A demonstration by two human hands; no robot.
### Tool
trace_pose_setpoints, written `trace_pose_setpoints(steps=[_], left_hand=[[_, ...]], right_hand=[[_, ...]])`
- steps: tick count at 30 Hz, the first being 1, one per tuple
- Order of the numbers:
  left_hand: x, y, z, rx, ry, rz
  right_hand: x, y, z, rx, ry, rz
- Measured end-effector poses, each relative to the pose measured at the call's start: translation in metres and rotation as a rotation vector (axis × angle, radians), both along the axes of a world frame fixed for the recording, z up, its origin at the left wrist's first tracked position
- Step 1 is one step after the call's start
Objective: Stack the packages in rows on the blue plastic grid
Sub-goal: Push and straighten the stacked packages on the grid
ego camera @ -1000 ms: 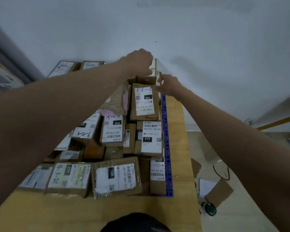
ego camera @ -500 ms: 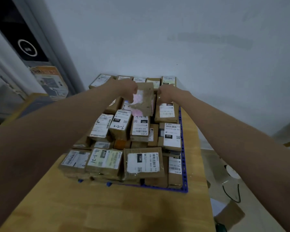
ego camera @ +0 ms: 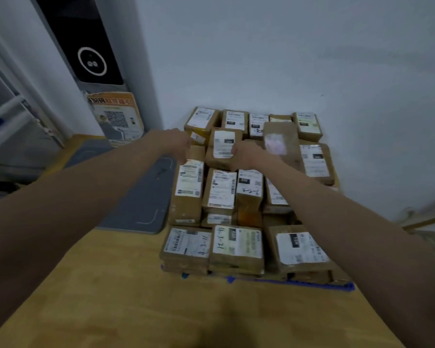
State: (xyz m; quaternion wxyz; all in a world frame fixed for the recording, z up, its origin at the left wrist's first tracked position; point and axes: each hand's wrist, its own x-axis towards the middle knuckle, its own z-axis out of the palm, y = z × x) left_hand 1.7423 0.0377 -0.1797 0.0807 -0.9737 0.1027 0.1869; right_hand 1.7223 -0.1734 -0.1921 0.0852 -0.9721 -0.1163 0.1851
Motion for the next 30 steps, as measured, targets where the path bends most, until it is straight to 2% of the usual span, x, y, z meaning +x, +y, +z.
trace_pose_setpoints(steps=[6, 9, 12, 18, 24, 30], left_hand=[[-0.001, 0.06, -0.05, -0.16, 0.131, 0.062], [0.004, 0.065, -0.077, -0.301, 0.225, 0.126], [0.009, 0.055, -0.1, -0.44, 0.242, 0.112], [0.009, 0.052, -0.116, -0.363, 0.261, 0.072], [0.035, 0.071, -0.106, -0.496, 0.25, 0.065], [0.097, 0.086, -0.096, -0.477, 0.052, 0.185]], right_hand=[[0.006, 0.07, -0.047, 0.035, 0.075, -0.022], [0.013, 0.084, -0.066, 0.043, 0.119, -0.048], [0.018, 0.085, -0.076, 0.038, 0.095, -0.092], [0.03, 0.085, -0.074, 0.061, -0.013, -0.13], [0.064, 0.109, -0.057, 0.095, -0.061, -0.149], [0.12, 0.111, -0.045, 0.154, -0.148, -0.193]])
